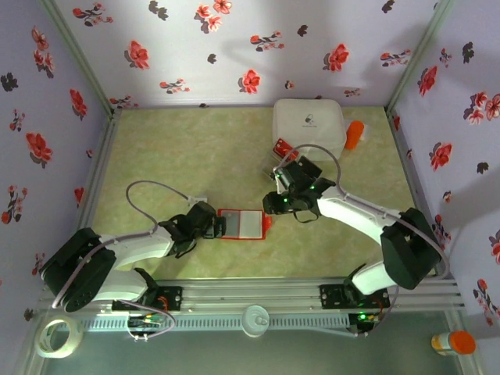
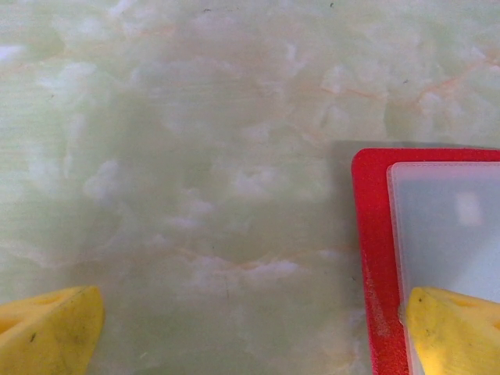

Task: Put the credit cards into the card holder

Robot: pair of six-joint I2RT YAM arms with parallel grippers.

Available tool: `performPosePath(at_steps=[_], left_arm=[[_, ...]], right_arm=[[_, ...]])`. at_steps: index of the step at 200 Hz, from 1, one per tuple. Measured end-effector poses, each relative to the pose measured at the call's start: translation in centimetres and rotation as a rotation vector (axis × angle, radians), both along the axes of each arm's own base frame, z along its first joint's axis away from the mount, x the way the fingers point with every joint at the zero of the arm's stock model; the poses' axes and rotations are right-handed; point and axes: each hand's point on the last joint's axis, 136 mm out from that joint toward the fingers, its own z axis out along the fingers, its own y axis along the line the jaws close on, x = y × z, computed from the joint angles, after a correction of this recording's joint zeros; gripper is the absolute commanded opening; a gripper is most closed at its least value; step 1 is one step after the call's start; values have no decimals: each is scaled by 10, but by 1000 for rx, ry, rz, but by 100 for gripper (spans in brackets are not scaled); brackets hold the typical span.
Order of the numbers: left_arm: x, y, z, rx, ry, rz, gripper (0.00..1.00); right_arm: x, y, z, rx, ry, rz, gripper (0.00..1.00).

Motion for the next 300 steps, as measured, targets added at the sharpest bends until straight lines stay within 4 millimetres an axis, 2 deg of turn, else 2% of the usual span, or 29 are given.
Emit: performPosePath(at_steps=[36,71,92,124,154,182,244,300], left_arm=[[0,0,0,1,-2,2,100],[0,0,0,-1,-2,5,100],[0,1,0,-1,-4,6,100],[0,1,0,-1,-6,7,100],[0,1,0,-2,-6,7,100],[0,1,0,-4,-8,5,100],[0,1,1,-11,-12,7,100],[-3,4,11,-22,-23,8,100]], right_arm=[[0,4,4,34,20,-25,30],[1,25,7,115,31,-29,13],[-6,45,-6,126,60,-7,6],[-15,71,-32,111,114,17,1],[-13,94,-44,131,136,21,0],[-10,107,-53,156,150,9,0],[-10,119,-73,170,194,-9,0],[-9,122,-74,178,194,-9,0]])
